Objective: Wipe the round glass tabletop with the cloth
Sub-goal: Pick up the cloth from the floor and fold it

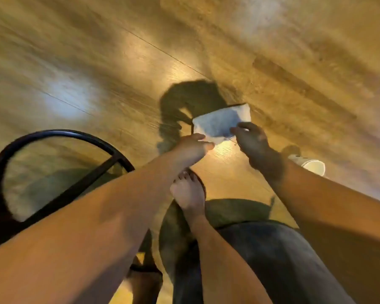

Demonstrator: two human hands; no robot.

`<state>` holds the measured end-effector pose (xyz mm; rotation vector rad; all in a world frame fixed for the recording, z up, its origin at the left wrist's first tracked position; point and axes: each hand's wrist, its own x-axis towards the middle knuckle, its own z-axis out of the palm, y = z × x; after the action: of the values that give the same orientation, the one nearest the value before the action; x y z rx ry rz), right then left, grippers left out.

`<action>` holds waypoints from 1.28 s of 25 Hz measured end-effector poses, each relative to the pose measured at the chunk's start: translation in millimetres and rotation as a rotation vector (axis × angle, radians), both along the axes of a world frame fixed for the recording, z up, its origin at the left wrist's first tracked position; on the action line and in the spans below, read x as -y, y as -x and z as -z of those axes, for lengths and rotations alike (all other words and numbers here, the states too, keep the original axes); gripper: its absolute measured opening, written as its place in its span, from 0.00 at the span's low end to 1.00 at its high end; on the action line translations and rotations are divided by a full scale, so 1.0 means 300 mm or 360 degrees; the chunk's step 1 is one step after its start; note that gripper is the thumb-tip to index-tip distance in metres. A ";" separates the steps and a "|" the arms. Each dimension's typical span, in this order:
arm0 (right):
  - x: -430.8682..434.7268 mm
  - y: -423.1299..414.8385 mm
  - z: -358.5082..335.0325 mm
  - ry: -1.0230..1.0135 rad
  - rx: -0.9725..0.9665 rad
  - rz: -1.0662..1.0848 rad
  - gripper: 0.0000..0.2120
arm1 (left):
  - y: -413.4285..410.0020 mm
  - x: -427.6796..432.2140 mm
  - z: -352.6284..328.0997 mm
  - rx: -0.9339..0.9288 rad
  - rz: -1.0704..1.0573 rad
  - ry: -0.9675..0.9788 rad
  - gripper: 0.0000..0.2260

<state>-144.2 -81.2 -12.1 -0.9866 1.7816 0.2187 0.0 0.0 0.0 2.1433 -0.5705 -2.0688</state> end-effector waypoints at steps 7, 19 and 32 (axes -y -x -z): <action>0.105 0.000 0.160 0.0107 -0.0108 0.0182 0.12 | 0.016 0.042 0.073 -0.0349 -0.0618 -0.0204 0.16; -0.171 -0.380 -0.850 -0.0620 0.1209 -0.0137 0.21 | -0.302 -0.316 -0.908 -0.0281 -0.2410 0.0140 0.16; -0.843 -0.692 -1.116 -0.1583 0.1113 -0.1009 0.29 | -0.271 -1.300 -1.255 -0.0304 -0.2687 0.0889 0.14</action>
<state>63.5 171.6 322.6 -0.6994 0.5243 0.9232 81.2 389.9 376.6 1.1264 0.5306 -0.8824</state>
